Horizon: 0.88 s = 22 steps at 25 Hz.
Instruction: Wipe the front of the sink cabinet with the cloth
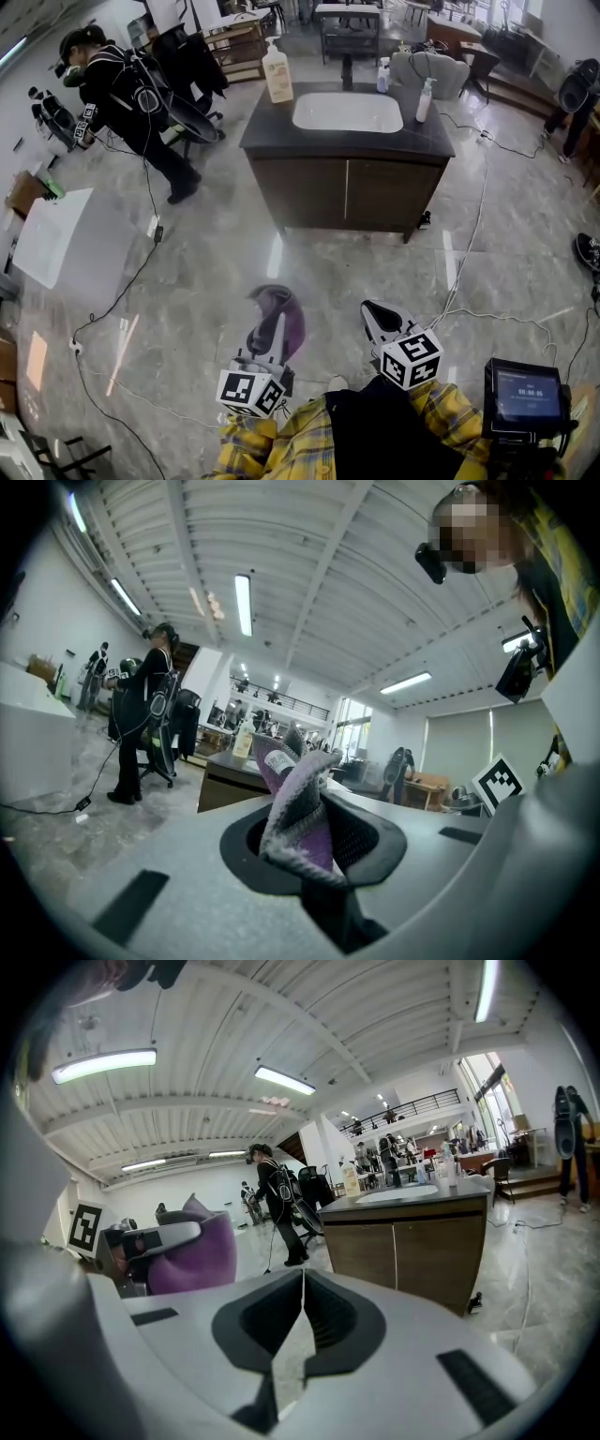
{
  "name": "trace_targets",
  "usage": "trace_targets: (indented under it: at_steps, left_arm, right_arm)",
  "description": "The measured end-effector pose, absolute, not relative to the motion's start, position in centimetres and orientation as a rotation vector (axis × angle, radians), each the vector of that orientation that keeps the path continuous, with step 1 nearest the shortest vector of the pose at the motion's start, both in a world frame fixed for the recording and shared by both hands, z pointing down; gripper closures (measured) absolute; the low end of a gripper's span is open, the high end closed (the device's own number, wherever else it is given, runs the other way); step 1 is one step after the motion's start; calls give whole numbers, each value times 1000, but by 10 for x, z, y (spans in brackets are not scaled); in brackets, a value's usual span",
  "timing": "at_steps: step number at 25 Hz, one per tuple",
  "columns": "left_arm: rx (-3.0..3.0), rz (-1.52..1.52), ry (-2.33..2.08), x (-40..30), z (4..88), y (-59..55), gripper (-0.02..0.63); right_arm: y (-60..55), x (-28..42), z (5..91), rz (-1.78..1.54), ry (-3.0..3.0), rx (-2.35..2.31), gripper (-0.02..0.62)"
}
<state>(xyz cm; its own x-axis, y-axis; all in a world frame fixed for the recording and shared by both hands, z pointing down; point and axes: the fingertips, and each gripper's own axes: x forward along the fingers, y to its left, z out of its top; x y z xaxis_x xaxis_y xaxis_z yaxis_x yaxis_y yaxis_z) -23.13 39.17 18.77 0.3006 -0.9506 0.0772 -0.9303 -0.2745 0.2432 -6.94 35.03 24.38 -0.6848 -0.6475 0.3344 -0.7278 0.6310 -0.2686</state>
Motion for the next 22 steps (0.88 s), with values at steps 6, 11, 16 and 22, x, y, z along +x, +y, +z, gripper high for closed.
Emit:
trace_targets:
  at_steps: [6,11,16,22]
  left_arm:
    - [2326,-127,-1703,-242,192,377,556]
    - [2320,-139,-1707,-244,197,362,557]
    - [2276,-139,-1749,-261,200,344,557]
    - [2259,-117,-1768,-260,201,311,557]
  right_arm:
    - [340,-73,246,583,-2625,1164,589]
    - [322,-80,248,574,-2627,1148,589]
    - [302,-100,252,585,-2637,1089,589]
    - [265,-108,252,589,-2657,1030,589]
